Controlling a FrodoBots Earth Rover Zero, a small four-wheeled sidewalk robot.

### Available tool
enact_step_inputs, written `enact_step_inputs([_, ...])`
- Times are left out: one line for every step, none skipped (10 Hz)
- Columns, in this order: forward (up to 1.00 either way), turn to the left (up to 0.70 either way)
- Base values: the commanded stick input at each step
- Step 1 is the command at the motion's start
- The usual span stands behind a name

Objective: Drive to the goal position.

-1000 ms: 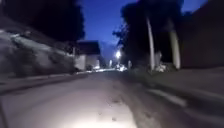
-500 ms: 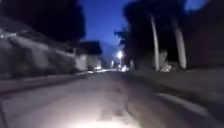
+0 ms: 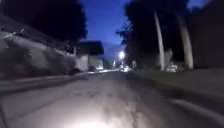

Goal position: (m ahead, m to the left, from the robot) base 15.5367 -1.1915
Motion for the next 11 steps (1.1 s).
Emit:
enact_step_inputs([0.85, 0.01])
enact_step_inputs([0.85, 0.01])
enact_step_inputs([0.85, 0.01])
enact_step_inputs([0.85, 0.01])
enact_step_inputs([0.85, 0.01])
enact_step_inputs([0.85, 0.01])
enact_step_inputs([0.85, -0.33])
enact_step_inputs([0.85, -0.33])
enact_step_inputs([0.85, -0.33])
enact_step_inputs([0.85, -0.33])
enact_step_inputs([0.85, -0.2])
